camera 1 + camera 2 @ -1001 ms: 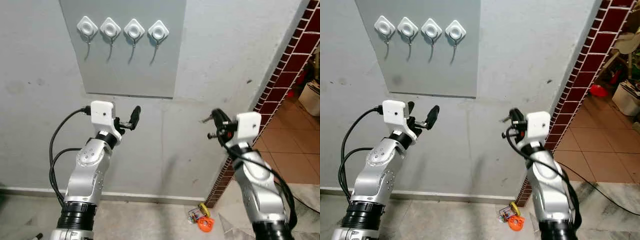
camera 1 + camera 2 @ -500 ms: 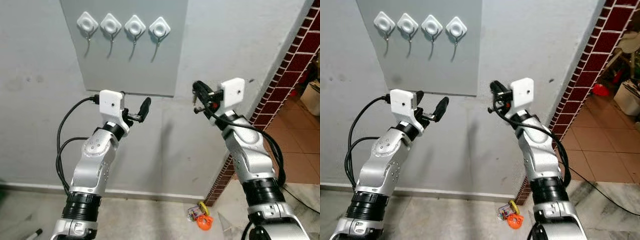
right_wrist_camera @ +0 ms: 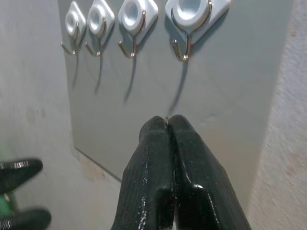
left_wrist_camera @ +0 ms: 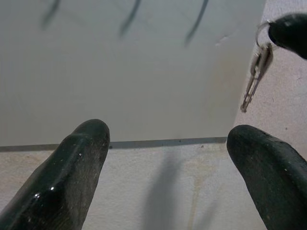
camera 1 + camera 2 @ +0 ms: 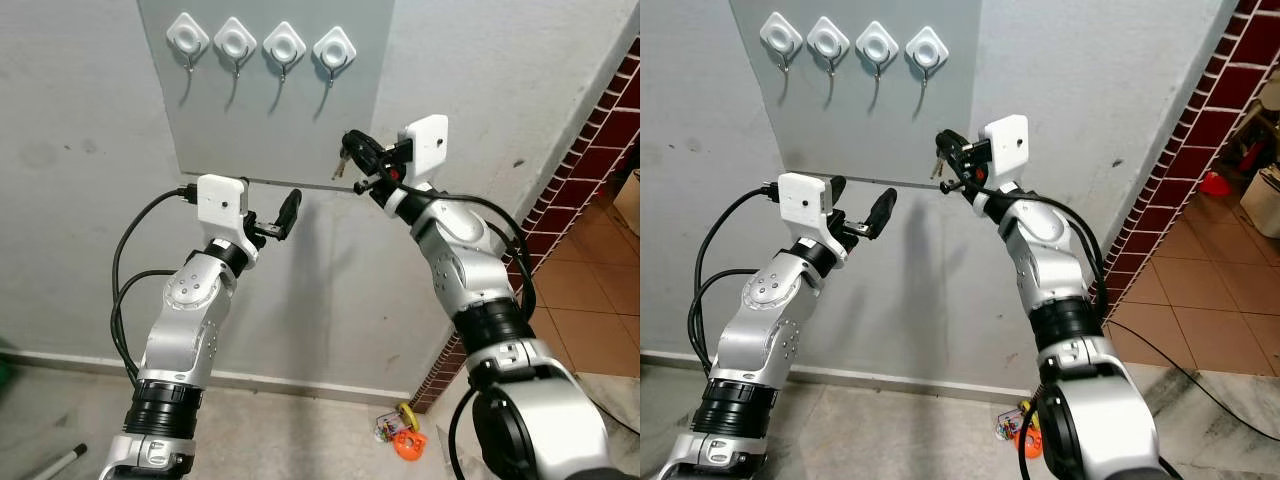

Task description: Hang keys on a hook

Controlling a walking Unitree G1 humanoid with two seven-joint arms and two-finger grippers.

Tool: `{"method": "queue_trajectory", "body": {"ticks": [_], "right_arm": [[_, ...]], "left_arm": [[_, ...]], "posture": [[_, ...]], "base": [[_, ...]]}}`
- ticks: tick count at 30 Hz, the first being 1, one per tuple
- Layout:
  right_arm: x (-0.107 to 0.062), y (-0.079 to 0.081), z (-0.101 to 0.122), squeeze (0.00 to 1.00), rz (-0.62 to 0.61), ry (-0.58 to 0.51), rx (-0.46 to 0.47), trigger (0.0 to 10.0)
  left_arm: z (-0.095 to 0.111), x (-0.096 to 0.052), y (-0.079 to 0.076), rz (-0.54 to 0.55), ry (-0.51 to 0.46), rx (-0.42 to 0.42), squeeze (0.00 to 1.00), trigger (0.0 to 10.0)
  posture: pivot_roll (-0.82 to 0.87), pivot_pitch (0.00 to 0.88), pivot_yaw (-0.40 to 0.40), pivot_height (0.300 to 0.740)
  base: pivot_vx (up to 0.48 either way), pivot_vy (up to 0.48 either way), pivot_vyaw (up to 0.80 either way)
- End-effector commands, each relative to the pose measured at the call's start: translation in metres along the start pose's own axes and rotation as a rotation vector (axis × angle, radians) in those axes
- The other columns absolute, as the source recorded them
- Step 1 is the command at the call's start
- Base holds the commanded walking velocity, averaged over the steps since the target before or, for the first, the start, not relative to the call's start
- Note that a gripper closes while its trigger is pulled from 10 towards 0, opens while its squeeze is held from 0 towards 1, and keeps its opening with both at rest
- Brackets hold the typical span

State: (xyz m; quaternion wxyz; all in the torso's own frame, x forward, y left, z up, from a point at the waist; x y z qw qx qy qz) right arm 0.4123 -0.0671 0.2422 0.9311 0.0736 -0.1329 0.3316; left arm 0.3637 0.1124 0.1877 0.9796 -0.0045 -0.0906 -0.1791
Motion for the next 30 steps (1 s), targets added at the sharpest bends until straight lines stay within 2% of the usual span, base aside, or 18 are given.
{"method": "queue_trajectory", "body": {"ticks": [1, 11, 13, 30], "right_arm": [[0.005, 0.000, 0.010, 0.00, 0.012, -0.040, 0.002, 10.0], [0.021, 0.001, 0.027, 0.00, 0.017, -0.100, 0.101, 10.0], [0.026, 0.001, 0.035, 0.00, 0.020, -0.124, 0.149, 10.0], [0.036, 0.001, 0.045, 0.00, 0.024, -0.141, 0.219, 10.0]], "left_arm": [[0.009, 0.002, 0.001, 0.003, -0.023, 0.015, 0.00, 10.0], [0.014, 0.004, -0.003, -0.007, -0.039, 0.023, 0.00, 10.0], [0.014, 0.004, -0.006, -0.014, -0.041, 0.023, 0.00, 10.0], [0.015, 0.002, -0.007, -0.013, -0.045, 0.023, 0.00, 10.0]], "posture": [[-0.03, 0.000, -0.042, 0.740], [-0.02, 0.000, -0.049, 0.740], [-0.02, 0.000, -0.050, 0.740], [-0.01, 0.000, -0.062, 0.740]], "base": [[0.000, 0.000, 0.00], [0.000, 0.000, 0.00], [0.000, 0.000, 0.00], [0.000, 0.000, 0.00]]}}
Point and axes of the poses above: a point about 5 cm out from each wrist's last joint towards the gripper, its own x axis pointing out of the wrist towards the gripper, its own z axis along the axis of the wrist's last joint, y = z × x, the point moved 3 cm from there along x, pointing out of the wrist towards the gripper, and after that the axes turned 3 degrees about x, right-handed, at the moved point
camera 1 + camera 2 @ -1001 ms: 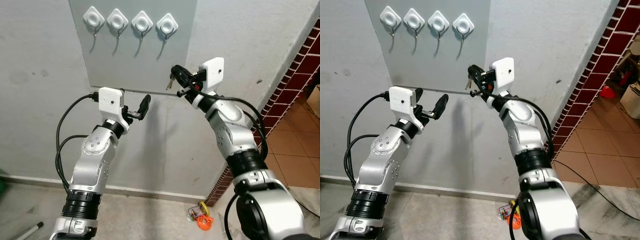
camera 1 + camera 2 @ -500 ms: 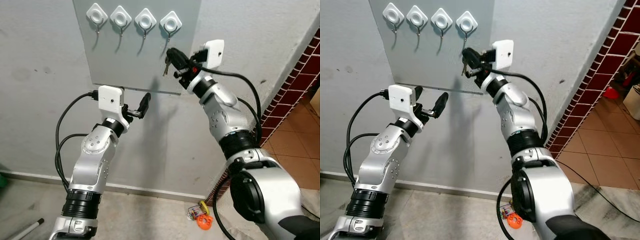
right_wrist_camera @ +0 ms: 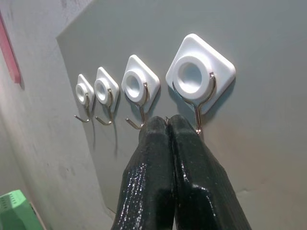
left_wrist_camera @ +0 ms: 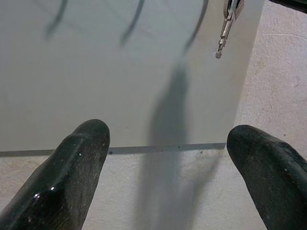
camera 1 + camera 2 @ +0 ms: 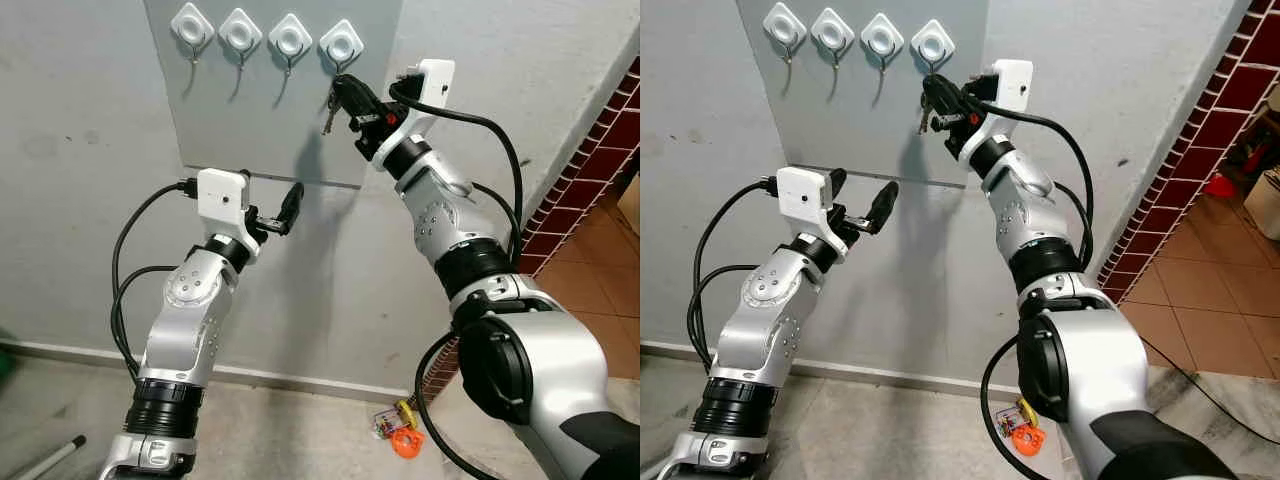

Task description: Hang keys on a hook

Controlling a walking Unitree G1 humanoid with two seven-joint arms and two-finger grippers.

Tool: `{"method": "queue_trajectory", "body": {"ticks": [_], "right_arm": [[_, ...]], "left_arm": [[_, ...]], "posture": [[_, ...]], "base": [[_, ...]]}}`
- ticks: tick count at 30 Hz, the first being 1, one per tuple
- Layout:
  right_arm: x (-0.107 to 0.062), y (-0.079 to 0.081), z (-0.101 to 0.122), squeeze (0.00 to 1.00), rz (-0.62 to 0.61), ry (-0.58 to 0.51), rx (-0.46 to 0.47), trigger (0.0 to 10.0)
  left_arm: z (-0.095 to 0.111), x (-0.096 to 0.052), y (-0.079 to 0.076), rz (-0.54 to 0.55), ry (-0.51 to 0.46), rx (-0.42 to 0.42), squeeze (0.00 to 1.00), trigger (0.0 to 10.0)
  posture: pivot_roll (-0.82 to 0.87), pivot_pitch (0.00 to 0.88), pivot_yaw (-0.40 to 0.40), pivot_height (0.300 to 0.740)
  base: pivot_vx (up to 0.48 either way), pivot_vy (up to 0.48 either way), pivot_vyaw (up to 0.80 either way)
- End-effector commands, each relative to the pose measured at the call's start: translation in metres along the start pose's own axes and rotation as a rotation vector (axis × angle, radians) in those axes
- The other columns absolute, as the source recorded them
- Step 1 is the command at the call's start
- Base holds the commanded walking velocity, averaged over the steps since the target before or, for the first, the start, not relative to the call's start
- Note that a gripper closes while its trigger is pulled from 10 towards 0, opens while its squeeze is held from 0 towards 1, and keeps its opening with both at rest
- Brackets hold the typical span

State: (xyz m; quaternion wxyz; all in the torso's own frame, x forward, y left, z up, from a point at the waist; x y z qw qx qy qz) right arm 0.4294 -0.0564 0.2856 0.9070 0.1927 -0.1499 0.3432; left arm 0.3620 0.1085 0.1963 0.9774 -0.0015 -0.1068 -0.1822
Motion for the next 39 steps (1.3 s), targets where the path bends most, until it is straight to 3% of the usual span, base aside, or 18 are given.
{"method": "queue_trajectory", "body": {"ticks": [1, 14, 22, 31, 33, 39], "right_arm": [[0.005, 0.004, 0.009, 0.00, 0.017, -0.024, 0.003, 10.0], [0.009, 0.003, 0.010, 0.00, 0.000, -0.032, 0.083, 10.0], [0.010, 0.000, 0.011, 0.00, -0.030, -0.052, 0.204, 10.0], [0.008, -0.008, 0.005, 0.00, -0.099, -0.051, 0.421, 10.0], [0.007, -0.010, 0.002, 0.00, -0.122, -0.035, 0.420, 10.0], [0.003, -0.017, 0.001, 0.00, -0.165, -0.065, 0.559, 10.0]], "left_arm": [[0.006, 0.001, -0.003, -0.005, -0.014, 0.012, 0.00, 10.0], [0.006, 0.001, -0.004, 0.000, -0.014, 0.011, 0.00, 10.0], [0.006, 0.000, -0.004, 0.000, -0.012, 0.008, 0.00, 10.0], [0.007, 0.001, -0.004, 0.004, -0.016, 0.005, 0.00, 10.0], [0.008, 0.001, -0.004, 0.005, -0.018, 0.004, 0.00, 10.0], [0.008, 0.001, -0.005, 0.005, -0.018, 0.002, 0.00, 10.0]], "posture": [[-0.01, 0.000, -0.064, 0.740], [0.00, 0.000, -0.065, 0.740], [0.00, 0.000, -0.065, 0.740], [-0.01, 0.000, -0.068, 0.740], [-0.01, 0.000, -0.068, 0.740], [-0.01, 0.000, -0.067, 0.740]], "base": [[0.000, 0.000, 0.00], [0.000, 0.000, 0.00], [0.000, 0.000, 0.00], [0.000, 0.000, 0.00], [0.000, 0.000, 0.00], [0.000, 0.000, 0.00]]}}
Point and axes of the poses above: a point about 5 cm out from each wrist's last joint towards the gripper, its own x axis pointing out of the wrist towards the gripper, its own z axis along the axis of the wrist's last joint, y = z × x, the point moved 3 cm from there along x, pointing out of the wrist towards the gripper, and after that the axes turned 3 degrees about x, right-handed, at the moved point
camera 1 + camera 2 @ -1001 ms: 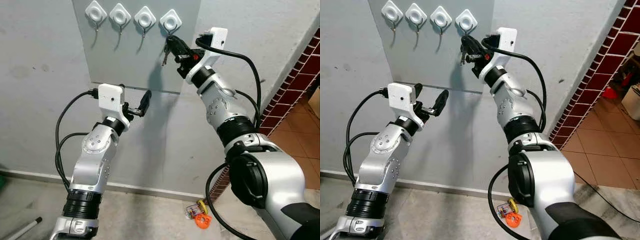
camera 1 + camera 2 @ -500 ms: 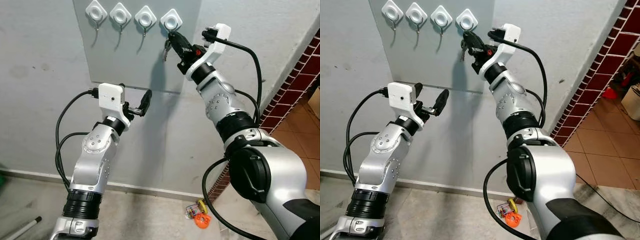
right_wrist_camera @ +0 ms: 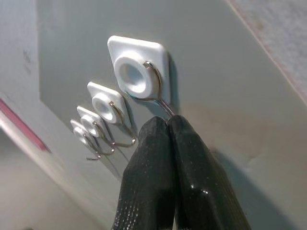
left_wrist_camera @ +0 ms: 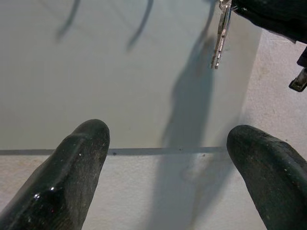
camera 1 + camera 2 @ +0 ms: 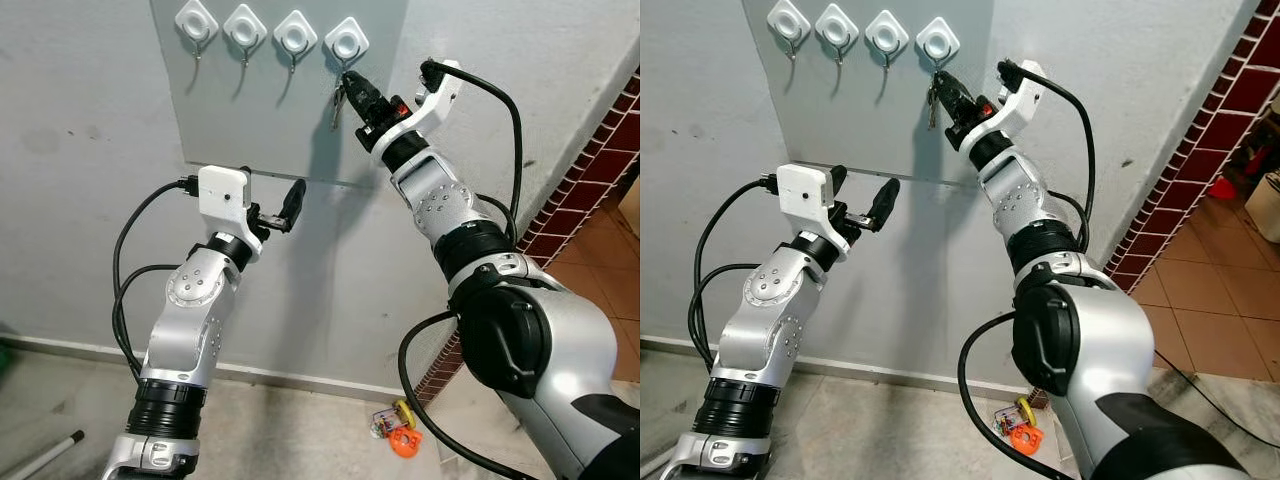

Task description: Hang keys on a hook

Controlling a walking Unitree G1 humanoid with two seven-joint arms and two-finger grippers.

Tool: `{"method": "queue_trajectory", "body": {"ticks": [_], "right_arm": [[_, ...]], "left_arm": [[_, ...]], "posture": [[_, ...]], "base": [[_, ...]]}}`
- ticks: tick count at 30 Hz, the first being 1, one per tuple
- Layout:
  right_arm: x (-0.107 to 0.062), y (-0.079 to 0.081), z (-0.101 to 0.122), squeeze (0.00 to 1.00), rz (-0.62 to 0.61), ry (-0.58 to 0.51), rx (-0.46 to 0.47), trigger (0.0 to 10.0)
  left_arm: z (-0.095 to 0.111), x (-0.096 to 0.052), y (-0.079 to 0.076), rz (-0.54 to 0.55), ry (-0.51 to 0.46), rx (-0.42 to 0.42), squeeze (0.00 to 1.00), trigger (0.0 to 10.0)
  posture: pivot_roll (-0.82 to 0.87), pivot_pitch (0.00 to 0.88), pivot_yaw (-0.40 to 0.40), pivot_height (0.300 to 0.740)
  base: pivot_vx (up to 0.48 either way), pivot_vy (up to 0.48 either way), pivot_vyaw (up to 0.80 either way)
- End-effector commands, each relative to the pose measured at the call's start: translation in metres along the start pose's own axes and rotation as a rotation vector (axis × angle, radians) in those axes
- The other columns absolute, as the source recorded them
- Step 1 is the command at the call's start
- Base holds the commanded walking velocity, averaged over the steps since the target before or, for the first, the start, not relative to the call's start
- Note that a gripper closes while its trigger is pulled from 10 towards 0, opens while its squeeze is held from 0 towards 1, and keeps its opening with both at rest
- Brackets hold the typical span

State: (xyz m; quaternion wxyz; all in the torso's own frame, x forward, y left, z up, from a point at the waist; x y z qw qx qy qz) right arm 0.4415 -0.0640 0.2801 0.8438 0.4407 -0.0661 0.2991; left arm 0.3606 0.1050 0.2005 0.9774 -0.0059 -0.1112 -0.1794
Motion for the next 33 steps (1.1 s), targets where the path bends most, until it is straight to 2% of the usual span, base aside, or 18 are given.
{"method": "queue_trajectory", "body": {"ticks": [1, 6, 8, 9, 17, 25, 27, 31, 33], "right_arm": [[0.002, 0.000, 0.005, 0.00, -0.021, -0.018, 0.043, 10.0], [-0.001, -0.005, 0.007, 0.00, -0.048, -0.040, 0.068, 10.0], [-0.002, -0.006, 0.005, 0.04, -0.043, -0.041, 0.061, 10.0], [-0.003, -0.006, 0.003, 1.00, -0.027, -0.042, 0.050, 10.0], [-0.013, -0.013, -0.003, 1.00, 0.003, -0.076, -0.027, 10.0], [-0.029, -0.020, -0.010, 1.00, 0.089, -0.109, -0.085, 10.0], [-0.039, -0.026, -0.018, 1.00, 0.103, -0.090, -0.126, 10.0], [-0.058, -0.041, -0.028, 1.00, 0.095, -0.061, -0.143, 10.0], [-0.075, -0.053, -0.035, 1.00, 0.066, -0.045, -0.206, 10.0]], "left_arm": [[0.003, 0.000, -0.002, -0.002, -0.007, 0.008, 0.00, 10.0], [0.004, 0.000, -0.003, -0.002, -0.007, 0.007, 0.00, 10.0], [0.003, 0.000, -0.002, -0.001, -0.006, 0.007, 0.00, 10.0], [0.003, -0.001, -0.002, 0.001, -0.005, 0.007, 0.00, 10.0], [0.001, -0.003, -0.001, 0.015, 0.001, 0.011, 0.00, 10.0], [-0.002, -0.006, 0.001, 0.036, 0.007, 0.014, 0.00, 10.0], [-0.005, -0.008, 0.003, 0.050, 0.014, 0.017, 0.00, 10.0], [-0.014, -0.012, 0.008, 0.080, 0.034, 0.006, 0.00, 10.0], [-0.024, -0.017, 0.014, 0.113, 0.056, 0.040, 0.00, 10.0]], "posture": [[-0.01, 0.000, -0.067, 0.740], [0.00, 0.000, -0.067, 0.740], [0.00, 0.001, -0.067, 0.740], [0.00, 0.002, -0.067, 0.740], [0.00, 0.003, -0.063, 0.740], [0.00, 0.001, -0.058, 0.740], [0.00, 0.000, -0.054, 0.740], [0.00, 0.000, -0.045, 0.740], [0.00, 0.000, -0.040, 0.740]], "base": [[0.000, 0.000, 0.00], [0.000, 0.000, 0.00], [0.000, 0.000, 0.00], [0.000, 0.000, 0.00], [0.000, 0.000, 0.00], [0.000, 0.000, 0.00], [0.000, 0.000, 0.00], [0.000, 0.000, 0.00], [0.000, 0.000, 0.00]]}}
Point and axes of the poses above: a point about 5 cm out from each wrist's last joint towards the gripper, its own x axis pointing out of the wrist towards the gripper, its own z axis along the axis of the wrist's last joint, y = z × x, the point moved 3 cm from there along x, pointing out of the wrist towards the gripper, and after that the axes turned 3 degrees about x, right-handed, at the moved point
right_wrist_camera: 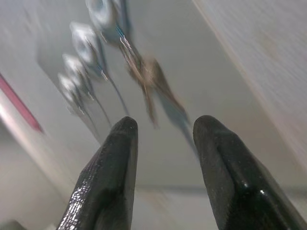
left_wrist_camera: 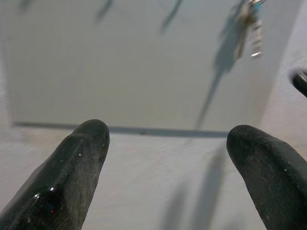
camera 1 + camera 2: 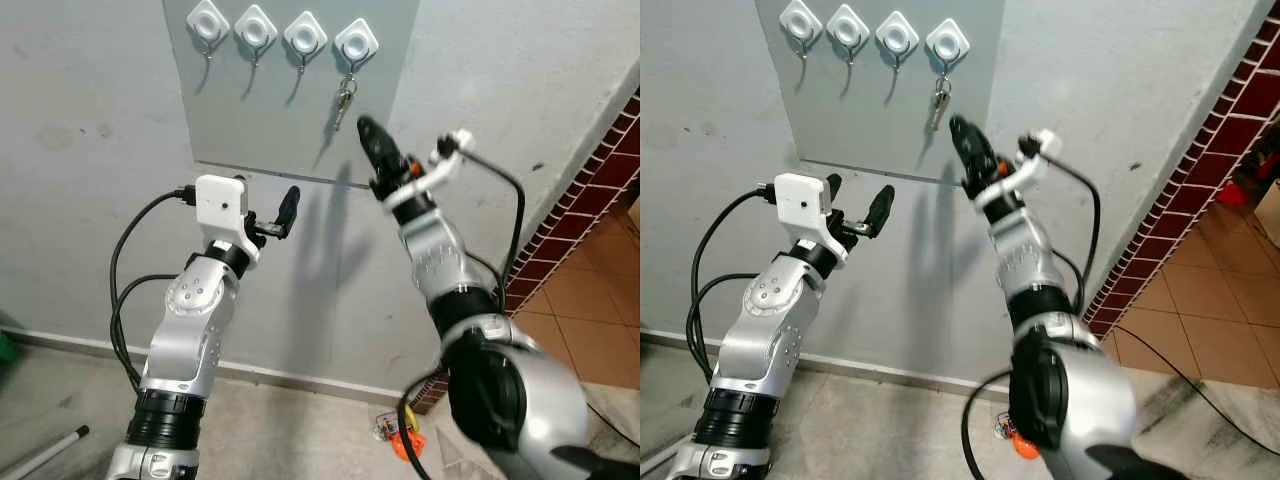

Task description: Hang keys on a hook

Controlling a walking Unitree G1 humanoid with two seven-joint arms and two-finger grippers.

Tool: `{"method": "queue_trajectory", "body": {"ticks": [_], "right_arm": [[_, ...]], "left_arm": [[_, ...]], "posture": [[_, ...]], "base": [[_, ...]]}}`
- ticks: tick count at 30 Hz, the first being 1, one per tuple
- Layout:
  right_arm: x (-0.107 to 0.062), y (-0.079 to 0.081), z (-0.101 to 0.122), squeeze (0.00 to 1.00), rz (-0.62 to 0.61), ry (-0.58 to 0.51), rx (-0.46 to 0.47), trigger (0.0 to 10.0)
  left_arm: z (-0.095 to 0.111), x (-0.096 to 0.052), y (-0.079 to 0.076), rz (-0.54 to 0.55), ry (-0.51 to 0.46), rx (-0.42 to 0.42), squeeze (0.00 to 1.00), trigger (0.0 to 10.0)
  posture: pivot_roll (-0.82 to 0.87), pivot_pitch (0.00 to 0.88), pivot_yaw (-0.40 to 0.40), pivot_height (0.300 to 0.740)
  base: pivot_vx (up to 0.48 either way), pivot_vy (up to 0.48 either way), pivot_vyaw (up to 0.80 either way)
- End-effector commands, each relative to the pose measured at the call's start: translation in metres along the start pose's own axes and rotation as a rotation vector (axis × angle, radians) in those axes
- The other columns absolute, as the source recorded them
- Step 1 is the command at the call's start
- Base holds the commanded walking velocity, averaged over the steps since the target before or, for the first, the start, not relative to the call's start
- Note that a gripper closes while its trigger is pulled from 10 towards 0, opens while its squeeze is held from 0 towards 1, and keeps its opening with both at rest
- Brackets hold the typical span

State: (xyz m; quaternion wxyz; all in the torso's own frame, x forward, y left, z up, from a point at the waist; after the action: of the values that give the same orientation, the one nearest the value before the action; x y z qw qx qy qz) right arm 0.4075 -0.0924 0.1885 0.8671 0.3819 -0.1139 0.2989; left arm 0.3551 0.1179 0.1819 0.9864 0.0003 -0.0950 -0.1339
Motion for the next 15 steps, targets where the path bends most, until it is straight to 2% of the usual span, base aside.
{"method": "queue_trajectory", "body": {"ticks": [1, 2, 3, 5, 6, 7, 9, 10, 11, 13, 14, 15], "right_arm": [[-0.006, 0.001, 0.003, 1.00, 0.028, -0.002, -0.063, 10.0], [-0.019, -0.005, 0.003, 1.00, 0.009, -0.011, -0.060, 10.0], [-0.019, -0.005, 0.003, 1.00, 0.009, -0.011, -0.060, 10.0], [-0.032, -0.013, 0.004, 1.00, -0.025, -0.024, -0.064, 10.0], [-0.050, -0.025, 0.004, 1.00, -0.082, -0.028, -0.086, 10.0], [-0.059, -0.030, 0.003, 1.00, -0.113, -0.026, -0.099, 10.0], [-0.092, -0.051, -0.004, 1.00, -0.224, -0.009, -0.132, 10.0], [-0.092, -0.051, -0.004, 1.00, -0.224, -0.009, -0.132, 10.0], [-0.106, -0.058, -0.008, 1.00, -0.267, 0.009, -0.147, 10.0], [-0.112, -0.062, -0.011, 1.00, -0.287, 0.019, -0.156, 10.0], [-0.132, -0.072, -0.019, 1.00, -0.354, 0.066, -0.181, 10.0], [-0.140, -0.075, -0.023, 1.00, -0.385, 0.092, -0.193, 10.0]], "left_arm": [[-0.011, -0.004, 0.006, 0.028, 0.025, 0.032, 0.00, 10.0], [-0.018, -0.008, 0.009, 0.038, 0.042, 0.032, 0.00, 10.0], [-0.018, -0.008, 0.009, 0.038, 0.042, 0.032, 0.00, 10.0], [-0.025, -0.012, 0.013, 0.047, 0.056, 0.026, 0.00, 10.0], [-0.033, -0.017, 0.019, 0.071, 0.067, 0.031, 0.00, 10.0], [-0.037, -0.020, 0.022, 0.085, 0.073, 0.035, 0.00, 10.0], [-0.061, -0.031, 0.032, 0.129, 0.147, -0.002, 0.00, 10.0], [-0.061, -0.031, 0.032, 0.129, 0.147, -0.002, 0.00, 10.0], [-0.070, -0.036, 0.035, 0.135, 0.173, -0.006, 0.00, 10.0], [-0.075, -0.039, 0.036, 0.135, 0.187, -0.006, 0.00, 10.0], [-0.088, -0.045, 0.038, 0.144, 0.220, -0.014, 0.00, 10.0], [-0.094, -0.048, 0.039, 0.148, 0.232, -0.022, 0.00, 10.0]], "posture": [[0.00, 0.000, -0.038, 0.740], [0.00, 0.000, -0.034, 0.740], [0.00, 0.000, -0.034, 0.740], [-0.01, 0.000, -0.029, 0.740], [-0.01, 0.000, -0.023, 0.740], [-0.01, 0.000, -0.023, 0.740], [-0.03, 0.000, -0.010, 0.740], [-0.03, 0.000, -0.010, 0.740], [-0.05, 0.000, 0.002, 0.740], [-0.05, 0.000, 0.002, 0.740], [-0.06, 0.000, 0.011, 0.740], [-0.07, 0.000, 0.013, 0.740]], "base": [[0.000, 0.000, 0.00], [0.000, 0.000, 0.00], [0.000, 0.000, 0.00], [0.000, 0.000, 0.00], [0.000, 0.000, 0.00], [0.000, 0.000, 0.00], [0.000, 0.000, 0.00], [0.000, 0.000, 0.00], [0.000, 0.000, 0.00], [0.000, 0.000, 0.00], [0.000, 0.000, 0.00], [0.000, 0.000, 0.00]]}}
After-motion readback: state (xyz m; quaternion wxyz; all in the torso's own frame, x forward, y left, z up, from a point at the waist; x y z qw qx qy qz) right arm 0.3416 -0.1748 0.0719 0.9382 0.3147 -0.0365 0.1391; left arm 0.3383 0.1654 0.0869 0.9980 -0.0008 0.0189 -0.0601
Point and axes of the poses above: a point about 5 cm out from each wrist's last joint towards the gripper, its own x axis pointing out of the wrist towards the gripper, its own z axis along the axis of the wrist's last joint, y = z × x, the point moved 3 cm from there along x, pointing out of the wrist towards the gripper, and after that the axes turned 3 degrees about x, right-handed, at the moved point
